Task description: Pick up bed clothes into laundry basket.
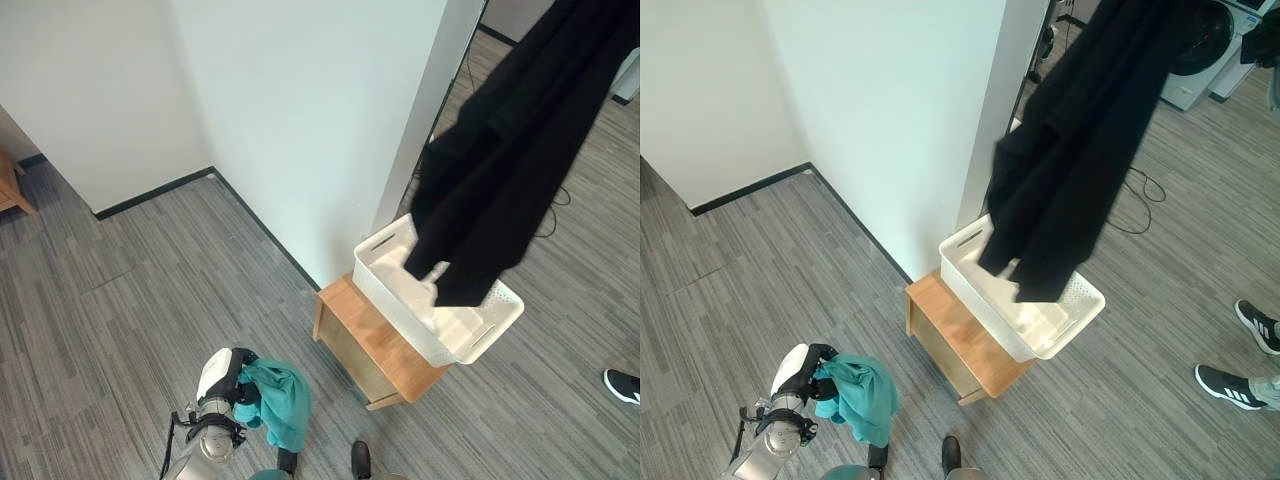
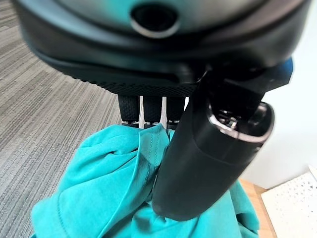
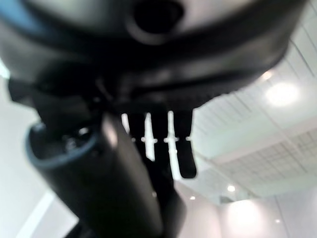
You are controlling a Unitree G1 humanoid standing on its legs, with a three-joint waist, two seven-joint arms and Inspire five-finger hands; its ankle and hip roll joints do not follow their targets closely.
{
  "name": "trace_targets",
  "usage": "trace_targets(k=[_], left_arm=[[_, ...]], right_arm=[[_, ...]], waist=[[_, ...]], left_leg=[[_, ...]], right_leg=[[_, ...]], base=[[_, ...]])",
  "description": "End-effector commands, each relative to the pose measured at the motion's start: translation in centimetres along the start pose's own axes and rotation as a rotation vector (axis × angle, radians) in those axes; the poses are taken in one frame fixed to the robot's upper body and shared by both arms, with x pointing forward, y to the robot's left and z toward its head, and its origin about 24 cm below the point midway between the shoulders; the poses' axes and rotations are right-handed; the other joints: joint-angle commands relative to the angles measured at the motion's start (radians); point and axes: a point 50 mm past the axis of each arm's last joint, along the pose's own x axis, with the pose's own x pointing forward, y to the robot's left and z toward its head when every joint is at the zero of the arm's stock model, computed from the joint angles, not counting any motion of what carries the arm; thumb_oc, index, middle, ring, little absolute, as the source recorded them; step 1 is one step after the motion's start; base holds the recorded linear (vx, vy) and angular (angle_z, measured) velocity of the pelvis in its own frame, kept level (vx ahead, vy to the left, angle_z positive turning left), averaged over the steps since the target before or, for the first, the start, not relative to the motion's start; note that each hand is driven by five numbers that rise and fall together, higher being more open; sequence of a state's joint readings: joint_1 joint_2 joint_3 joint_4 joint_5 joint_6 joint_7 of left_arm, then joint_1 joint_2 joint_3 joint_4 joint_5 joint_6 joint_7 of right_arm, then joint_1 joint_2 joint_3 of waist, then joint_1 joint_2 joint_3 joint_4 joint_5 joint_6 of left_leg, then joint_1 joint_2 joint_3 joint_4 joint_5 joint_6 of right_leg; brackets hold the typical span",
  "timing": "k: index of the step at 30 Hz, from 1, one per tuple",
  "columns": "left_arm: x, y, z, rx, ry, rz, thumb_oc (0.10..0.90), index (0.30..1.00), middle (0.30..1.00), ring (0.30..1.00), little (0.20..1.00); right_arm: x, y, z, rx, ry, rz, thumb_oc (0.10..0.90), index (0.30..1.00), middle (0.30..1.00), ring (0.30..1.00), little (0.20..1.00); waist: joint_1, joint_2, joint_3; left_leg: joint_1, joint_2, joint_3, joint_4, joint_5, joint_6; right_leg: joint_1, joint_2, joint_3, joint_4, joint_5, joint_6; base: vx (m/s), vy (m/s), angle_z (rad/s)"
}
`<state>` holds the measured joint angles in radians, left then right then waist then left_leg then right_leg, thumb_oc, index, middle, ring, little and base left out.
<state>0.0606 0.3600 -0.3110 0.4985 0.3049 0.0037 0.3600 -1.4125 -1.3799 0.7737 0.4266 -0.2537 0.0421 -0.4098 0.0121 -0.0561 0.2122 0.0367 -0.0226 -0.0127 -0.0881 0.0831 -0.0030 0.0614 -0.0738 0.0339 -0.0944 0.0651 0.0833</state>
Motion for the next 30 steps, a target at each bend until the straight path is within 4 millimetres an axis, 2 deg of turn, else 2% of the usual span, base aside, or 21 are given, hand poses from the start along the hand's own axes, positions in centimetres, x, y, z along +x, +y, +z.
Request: trace_targets(k=[1,5,14,19,21,25,30], left_arm=[[0.5,1.4,3.1,-0.033,-0.179,0.056,0.4,0.3,0.3,0.3,0.3],[0.5,1.4,3.3,-0.03,-0.185,0.054,0.4,0.3,0.3,0.3,0.3],[1.0,1.7,4.0,-0.015,-0.211,0.056,0.4,0.3,0.3,0.3,0.3],[1.1,1.7,4.1,-0.025,-0.21,0.065,0.4,0.3,0.3,0.3,0.3],[1.2,1.7,4.5,-0.027,-0.217,0.065,0.4,0.3,0.3,0.3,0.3],[1.3,1.7,4.8,-0.025,-0.229,0.065,0.4,0.3,0.3,0.3,0.3],[1.4,1.8,4.8,-0.025,-0.229,0.064,0.4,0.3,0.3,0.3,0.3]], right_arm=[[0.8,-3.2,-1.7,0.014,0.106,-0.187,0.4,0.3,0.3,0.3,0.3],[-0.1,-1.7,-1.6,0.045,0.113,-0.154,0.4,0.3,0.3,0.3,0.3],[-0.9,-0.7,-2.1,0.066,0.158,-0.15,0.4,0.3,0.3,0.3,0.3],[-1.5,0.5,-1.6,0.12,0.163,-0.131,0.4,0.3,0.3,0.3,0.3],[-1.9,1.2,-0.5,0.158,0.135,-0.121,0.4,0.3,0.3,0.3,0.3],[-2.1,1.3,0.1,0.184,0.117,-0.129,0.4,0.3,0.3,0.3,0.3],[-1.4,0.1,0.5,0.195,0.097,-0.174,0.4,0.3,0.3,0.3,0.3]], waist=[[0.022,-0.025,-0.111],[0.029,-0.026,-0.093],[0.039,-0.023,-0.055],[0.036,-0.014,-0.042],[0.034,-0.011,-0.038],[0.034,-0.016,-0.04],[0.032,-0.024,-0.054]], left_leg=[[-0.009,0.026,0.013,0.001,-0.105,-0.067],[-0.025,0.027,0.012,0.001,-0.103,-0.067],[-0.063,0.024,0.003,0.001,-0.091,-0.067],[-0.07,0.023,0.011,0.001,-0.092,-0.064],[-0.071,0.023,0.015,0.001,-0.094,-0.063],[-0.066,0.023,0.017,0.001,-0.097,-0.062],[-0.048,0.02,0.014,0.001,-0.106,-0.06]], right_leg=[[0.019,-0.062,-0.057,0.056,-0.109,0.053],[0.011,-0.063,-0.065,0.054,-0.11,0.053],[-0.024,-0.063,-0.072,0.061,-0.111,0.048],[-0.036,-0.066,-0.07,0.066,-0.11,0.05],[-0.037,-0.068,-0.07,0.067,-0.11,0.051],[-0.03,-0.07,-0.07,0.063,-0.11,0.051],[-0.012,-0.073,-0.064,0.054,-0.107,0.052]], base=[[0.02,-0.044,0.05],[-0.02,-0.014,0.07],[-0.04,-0.01,0.07],[-0.01,0.004,0.01],[0.0,0.0,0.0],[0.0,0.0,0.0],[0.02,-0.002,0.0]])
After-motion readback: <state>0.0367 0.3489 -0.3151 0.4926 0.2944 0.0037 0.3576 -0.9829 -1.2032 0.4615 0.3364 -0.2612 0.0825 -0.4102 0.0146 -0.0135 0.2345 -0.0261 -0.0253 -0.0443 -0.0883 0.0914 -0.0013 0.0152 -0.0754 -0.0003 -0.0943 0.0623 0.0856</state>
